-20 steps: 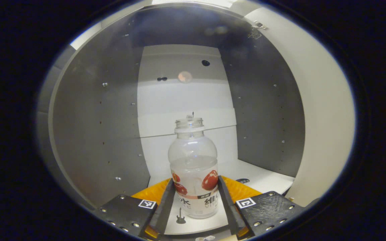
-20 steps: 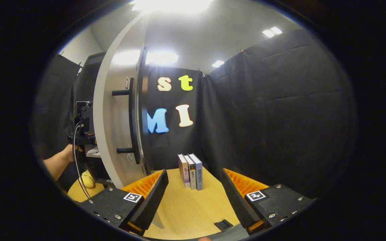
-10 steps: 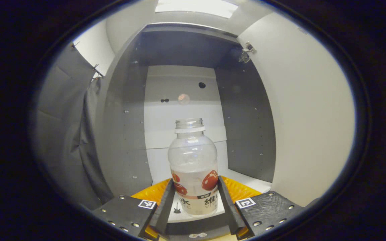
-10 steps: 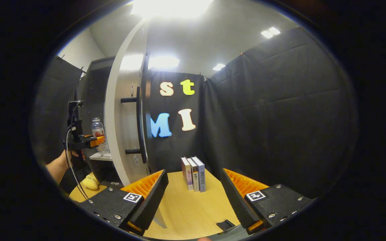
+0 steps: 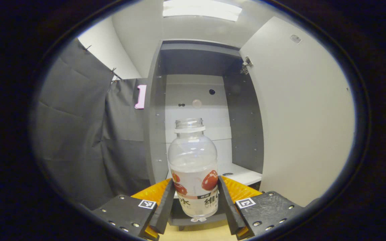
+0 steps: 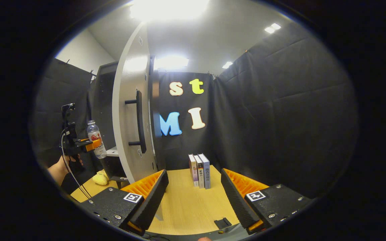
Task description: Open the cabinet door with the right hand, grasp the bottle in the cabinet with the left hand and place it on the coaster, then close the cabinet door with the right hand.
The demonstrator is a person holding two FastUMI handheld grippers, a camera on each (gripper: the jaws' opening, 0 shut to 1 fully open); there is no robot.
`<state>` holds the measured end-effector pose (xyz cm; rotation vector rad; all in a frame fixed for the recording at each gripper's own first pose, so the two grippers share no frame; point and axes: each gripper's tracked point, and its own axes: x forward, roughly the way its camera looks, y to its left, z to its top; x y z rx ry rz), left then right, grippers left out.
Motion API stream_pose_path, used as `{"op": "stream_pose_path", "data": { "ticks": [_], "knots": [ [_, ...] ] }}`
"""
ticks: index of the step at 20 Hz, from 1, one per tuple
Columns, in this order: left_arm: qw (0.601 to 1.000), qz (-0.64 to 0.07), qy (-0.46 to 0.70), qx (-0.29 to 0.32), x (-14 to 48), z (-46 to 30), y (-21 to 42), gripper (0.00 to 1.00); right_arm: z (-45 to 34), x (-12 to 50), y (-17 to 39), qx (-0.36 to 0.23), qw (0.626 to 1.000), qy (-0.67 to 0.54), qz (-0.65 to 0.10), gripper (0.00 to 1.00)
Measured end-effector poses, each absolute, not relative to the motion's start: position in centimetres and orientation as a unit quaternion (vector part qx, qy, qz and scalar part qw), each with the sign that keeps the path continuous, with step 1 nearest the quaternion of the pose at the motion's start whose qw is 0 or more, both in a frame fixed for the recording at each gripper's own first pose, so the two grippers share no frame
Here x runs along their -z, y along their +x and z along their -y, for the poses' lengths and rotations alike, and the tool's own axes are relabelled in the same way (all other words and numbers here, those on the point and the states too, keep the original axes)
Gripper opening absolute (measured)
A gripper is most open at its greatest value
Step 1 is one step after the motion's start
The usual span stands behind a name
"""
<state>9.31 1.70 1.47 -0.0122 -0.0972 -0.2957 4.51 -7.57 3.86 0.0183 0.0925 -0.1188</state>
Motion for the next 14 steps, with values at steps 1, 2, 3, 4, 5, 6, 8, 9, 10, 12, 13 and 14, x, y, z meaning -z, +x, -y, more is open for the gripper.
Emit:
{"op": "stream_pose_path", "data": {
  "ticks": [1, 2, 3, 4, 5, 6, 8, 9, 10, 12, 13, 14],
  "knots": [
    [0.988, 0.050, -0.007, 0.143, -1.0, -2.1, 8.2, 0.71, 7.5, -3.7, 4.4, 0.054, 0.997, 0.008, -0.047, 0.94],
    [0.989, 0.050, -0.007, 0.139, -0.5, -2.6, 7.0, 0.77, 7.4, -3.5, 4.2, 0.048, 0.998, 0.008, -0.049, 0.94],
    [0.989, 0.048, -0.007, 0.138, 0.3, -2.9, 5.7, 0.71, 7.4, -3.2, 4.1, 0.042, 0.998, 0.009, -0.053, 0.97],
    [0.989, 0.044, -0.010, 0.139, 1.1, -3.0, 4.7, 0.71, 7.4, -3.1, 3.8, 0.037, 0.998, 0.011, -0.055, 0.97],
    [0.989, 0.041, -0.014, 0.139, 1.8, -3.1, 3.9, 0.71, 7.4, -3.1, 3.5, 0.033, 0.998, 0.013, -0.055, 0.97],
    [0.990, 0.039, -0.016, 0.138, 2.3, -3.3, 3.0, 0.71, 7.3, -3.0, 3.2, 0.029, 0.998, 0.014, -0.055, 0.97],
    [0.990, 0.038, -0.012, 0.132, 3.3, -4.0, 0.9, 0.71, 7.3, -2.6, 2.9, 0.022, 0.998, 0.014, -0.058, 0.97],
    [0.991, 0.035, -0.008, 0.130, 4.1, -4.3, -0.2, 0.71, 7.4, -2.3, 2.8, 0.021, 0.998, 0.014, -0.061, 0.97],
    [0.991, 0.033, -0.005, 0.128, 4.8, -4.4, -1.3, 0.71, 7.3, -1.9, 2.8, 0.018, 0.998, 0.016, -0.066, 0.97],
    [0.992, 0.029, 0.002, 0.124, 6.5, -4.8, -3.3, 0.71, 7.1, -1.1, 2.5, 0.013, 0.997, 0.021, -0.073, 0.97],
    [0.992, 0.028, 0.003, 0.123, 7.3, -5.0, -4.1, 0.71, 7.0, -0.8, 2.5, 0.009, 0.997, 0.024, -0.075, 0.97],
    [0.992, 0.026, 0.001, 0.124, 8.4, -5.0, -4.8, 0.71, 6.8, -0.6, 2.4, 0.006, 0.997, 0.025, -0.077, 0.97]
  ]
}}
